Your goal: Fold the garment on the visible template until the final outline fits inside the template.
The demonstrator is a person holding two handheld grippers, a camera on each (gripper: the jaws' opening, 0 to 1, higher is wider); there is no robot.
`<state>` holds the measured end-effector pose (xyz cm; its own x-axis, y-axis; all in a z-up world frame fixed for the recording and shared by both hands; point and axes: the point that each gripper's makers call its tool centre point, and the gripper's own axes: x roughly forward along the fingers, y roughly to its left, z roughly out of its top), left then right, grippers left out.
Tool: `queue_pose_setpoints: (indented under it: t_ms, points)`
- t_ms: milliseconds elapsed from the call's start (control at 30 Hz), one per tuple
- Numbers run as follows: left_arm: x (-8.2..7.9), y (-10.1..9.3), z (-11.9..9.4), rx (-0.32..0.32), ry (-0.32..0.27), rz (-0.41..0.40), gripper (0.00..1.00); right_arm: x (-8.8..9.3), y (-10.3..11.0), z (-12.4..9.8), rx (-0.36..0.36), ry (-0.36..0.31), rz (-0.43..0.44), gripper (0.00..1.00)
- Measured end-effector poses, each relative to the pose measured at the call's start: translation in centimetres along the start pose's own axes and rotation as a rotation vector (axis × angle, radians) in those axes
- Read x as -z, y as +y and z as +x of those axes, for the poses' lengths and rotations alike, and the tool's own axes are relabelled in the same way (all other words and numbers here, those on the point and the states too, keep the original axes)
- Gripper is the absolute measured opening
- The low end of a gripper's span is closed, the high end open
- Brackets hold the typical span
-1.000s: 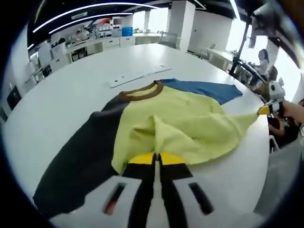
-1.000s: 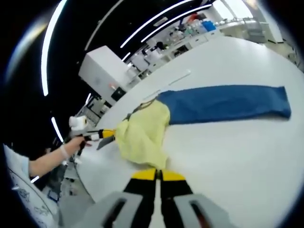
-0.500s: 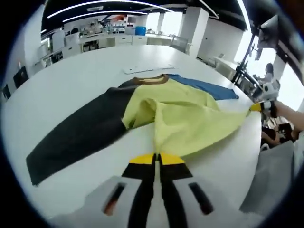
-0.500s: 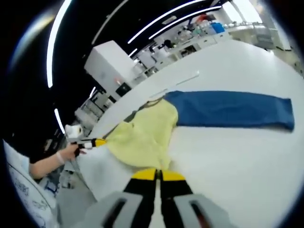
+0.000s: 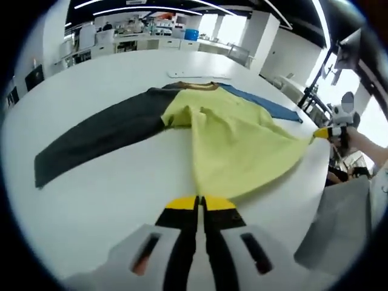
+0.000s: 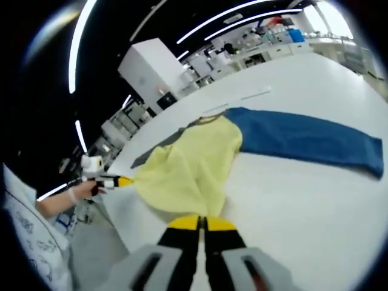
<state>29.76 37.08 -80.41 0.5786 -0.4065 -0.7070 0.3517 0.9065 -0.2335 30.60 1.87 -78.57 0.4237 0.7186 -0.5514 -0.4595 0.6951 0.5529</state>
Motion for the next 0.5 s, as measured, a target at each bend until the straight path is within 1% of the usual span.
queue_pose_setpoints:
  t_ms: [100,167,233,367,433,500]
  points:
    - [1.0,0.3,-0.3,-0.006,0.007,-0.011,0.0,1.0,0.8,-0.1,-0.006,0.031,-0.029,0.0]
    - [1.8,0.0,-0.7,-0.009,0.011,-0.026,0.0,1.2,0.9,-0.1,-0.011,0.038,-0.033,0.0]
    - [2.2,-0.4,-1.1,-0.01,0.014,-0.036,0.0,1.5,1.1,-0.2,-0.02,0.054,-0.046,0.0]
    - [3.0,-0.3,-1.5,-0.011,0.019,-0.052,0.0,2.4,1.4,-0.3,-0.021,0.103,-0.093,0.0]
    - [3.6,-0.8,-1.8,-0.012,0.026,-0.059,0.0,2.7,1.5,-0.3,-0.02,0.118,-0.107,0.0]
    - [4.1,-0.6,-2.0,-0.011,0.031,-0.072,0.0,3.1,1.5,-0.4,-0.02,0.139,-0.131,0.0]
